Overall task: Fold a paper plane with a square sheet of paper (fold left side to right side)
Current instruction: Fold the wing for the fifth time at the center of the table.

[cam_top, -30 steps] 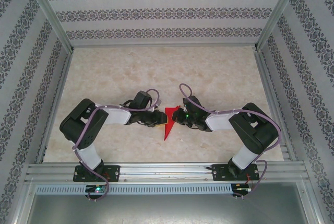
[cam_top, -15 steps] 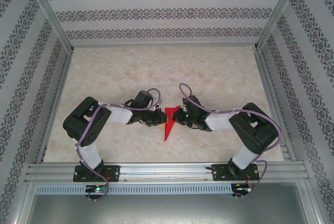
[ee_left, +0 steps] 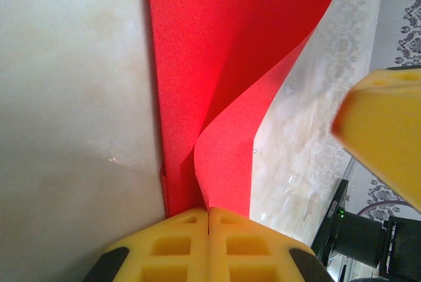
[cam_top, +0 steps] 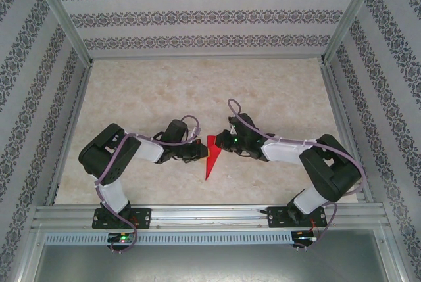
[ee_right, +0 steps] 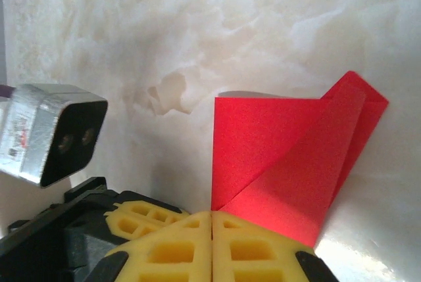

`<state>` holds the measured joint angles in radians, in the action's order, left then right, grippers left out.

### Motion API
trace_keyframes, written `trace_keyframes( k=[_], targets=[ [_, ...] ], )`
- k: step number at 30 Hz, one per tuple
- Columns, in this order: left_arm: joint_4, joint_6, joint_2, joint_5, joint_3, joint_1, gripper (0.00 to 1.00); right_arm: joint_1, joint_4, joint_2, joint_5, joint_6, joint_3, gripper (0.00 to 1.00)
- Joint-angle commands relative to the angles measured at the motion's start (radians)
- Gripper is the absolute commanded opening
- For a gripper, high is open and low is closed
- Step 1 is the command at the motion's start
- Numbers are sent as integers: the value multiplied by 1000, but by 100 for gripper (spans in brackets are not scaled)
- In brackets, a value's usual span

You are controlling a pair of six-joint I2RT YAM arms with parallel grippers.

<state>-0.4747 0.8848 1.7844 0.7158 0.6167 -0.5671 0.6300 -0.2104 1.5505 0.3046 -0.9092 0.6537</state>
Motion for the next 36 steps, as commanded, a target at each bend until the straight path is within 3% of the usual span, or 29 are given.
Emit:
trace_keyframes(
  k=[1, 6, 18, 36],
  targets=[
    [-1, 26, -3, -48, -52, 10, 0, -15, 44, -34, -4, 36, 6, 7],
    [-51, 36, -29, -53, -93, 11, 0, -38, 48, -44, 3, 50, -7, 12],
    [-70, 36, -68, -50, -110, 10, 0, -87, 50, 10, 53, 59, 28, 36],
    [-69, 36, -61, -44, -107, 10, 0, -78, 51, 138, 56, 53, 116, 41]
  ],
)
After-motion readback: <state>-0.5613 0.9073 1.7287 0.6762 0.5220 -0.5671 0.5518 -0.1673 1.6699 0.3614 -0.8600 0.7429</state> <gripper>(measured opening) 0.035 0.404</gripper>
